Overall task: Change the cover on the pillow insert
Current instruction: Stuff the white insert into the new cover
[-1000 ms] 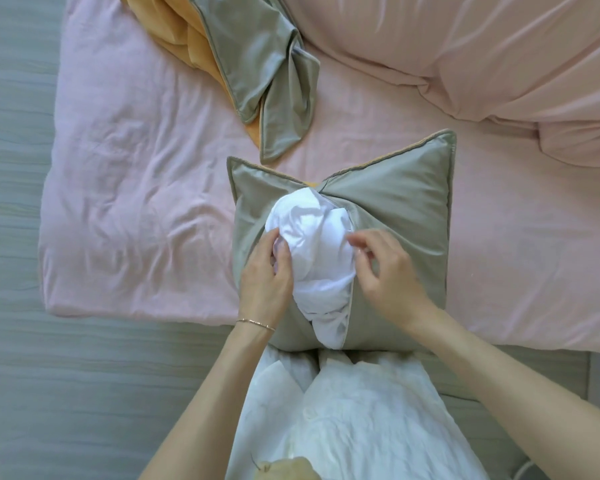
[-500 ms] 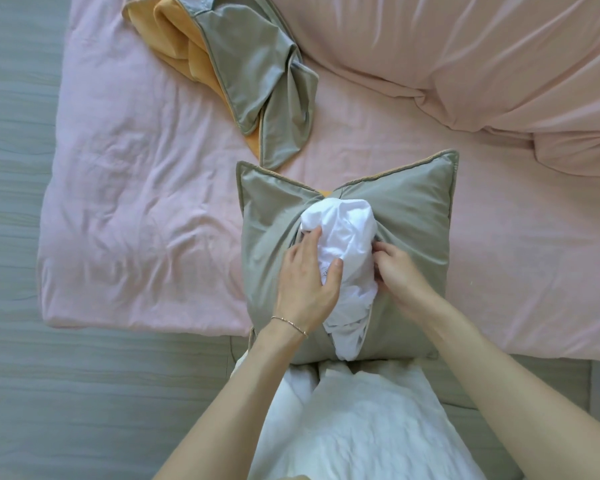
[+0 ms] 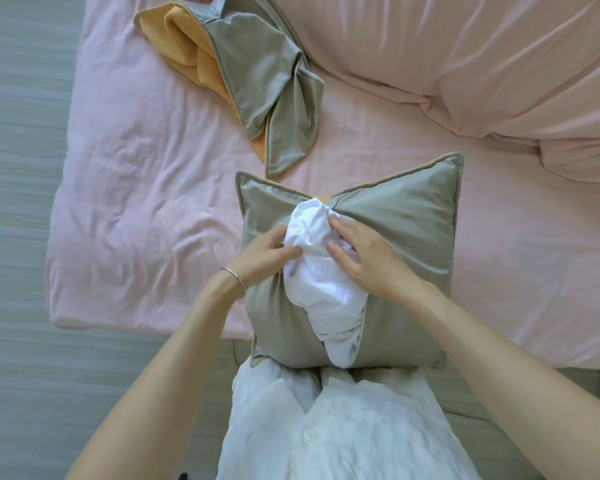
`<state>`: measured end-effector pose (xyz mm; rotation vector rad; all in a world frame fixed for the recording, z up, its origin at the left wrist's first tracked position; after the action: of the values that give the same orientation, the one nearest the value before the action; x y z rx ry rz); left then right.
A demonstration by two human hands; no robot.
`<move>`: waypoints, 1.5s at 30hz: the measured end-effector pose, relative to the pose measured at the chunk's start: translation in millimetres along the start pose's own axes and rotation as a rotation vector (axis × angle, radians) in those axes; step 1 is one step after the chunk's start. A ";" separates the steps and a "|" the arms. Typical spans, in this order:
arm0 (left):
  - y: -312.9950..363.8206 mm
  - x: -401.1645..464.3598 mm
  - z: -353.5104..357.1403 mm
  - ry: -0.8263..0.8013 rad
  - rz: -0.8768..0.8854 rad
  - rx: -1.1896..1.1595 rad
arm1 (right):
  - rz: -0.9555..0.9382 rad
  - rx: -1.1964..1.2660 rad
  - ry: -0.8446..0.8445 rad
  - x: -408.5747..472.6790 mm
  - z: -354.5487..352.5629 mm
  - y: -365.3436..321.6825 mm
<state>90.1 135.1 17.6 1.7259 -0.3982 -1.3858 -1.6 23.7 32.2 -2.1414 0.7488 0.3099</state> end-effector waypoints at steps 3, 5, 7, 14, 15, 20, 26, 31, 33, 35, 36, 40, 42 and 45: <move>12.3 3.6 -4.0 -0.131 -0.010 0.077 | -0.118 -0.036 0.260 -4.1 -16.6 -14.1; 17.8 3.6 0.4 -0.171 -0.006 0.152 | -0.288 -0.103 0.341 -3.9 -19.2 -31.0; 17.4 -1.1 5.1 -0.153 0.005 0.125 | -0.324 -0.146 0.206 4.0 -8.0 -40.1; -13.4 -23.4 8.5 0.037 0.074 0.038 | -0.138 -0.434 -0.042 -1.6 4.7 13.7; -10.0 -22.2 -1.6 0.164 0.124 0.046 | -0.154 -0.464 -0.017 -6.1 1.1 15.5; 8.8 -4.8 -1.0 0.293 0.284 0.383 | -0.257 -0.511 0.118 -14.3 -4.7 -2.3; 6.9 14.1 3.6 0.350 0.193 0.518 | -0.393 -0.589 0.316 -33.1 -9.5 -9.5; 3.7 32.6 -14.3 0.348 0.035 0.696 | -0.232 -0.528 0.227 -39.7 -6.7 -17.6; 1.2 38.4 -26.0 0.302 -0.017 0.711 | -0.058 -0.332 0.142 -34.3 -6.6 -23.1; -5.4 39.5 -27.2 0.213 -0.017 0.584 | 0.140 -0.091 0.116 -21.0 -10.5 -24.8; -9.7 37.1 -22.8 0.167 -0.023 0.425 | 0.202 -0.021 0.119 -12.9 -10.1 -21.7; -18.2 23.2 -12.0 0.135 -0.008 0.108 | 0.273 -0.064 0.026 0.9 0.4 -12.7; -19.2 18.2 -16.2 0.202 0.027 0.023 | 0.280 -0.170 -0.004 -5.9 6.5 -9.1; -17.8 7.4 -13.0 0.272 0.144 0.077 | 0.250 -0.288 0.065 -13.3 7.2 -8.1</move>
<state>99.8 145.6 -0.7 1.8794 -0.4179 -1.0284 -6.9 38.6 38.8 -2.3357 1.0679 0.5078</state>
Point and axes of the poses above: each hand's wrist, its own x-axis towards the middle knuckle, its own z-axis out of the palm, y = z × x, the point moved 7 cm from there along x, towards the middle knuckle, and after that the axes turned 10 degrees about z, right-handed, at the moved point
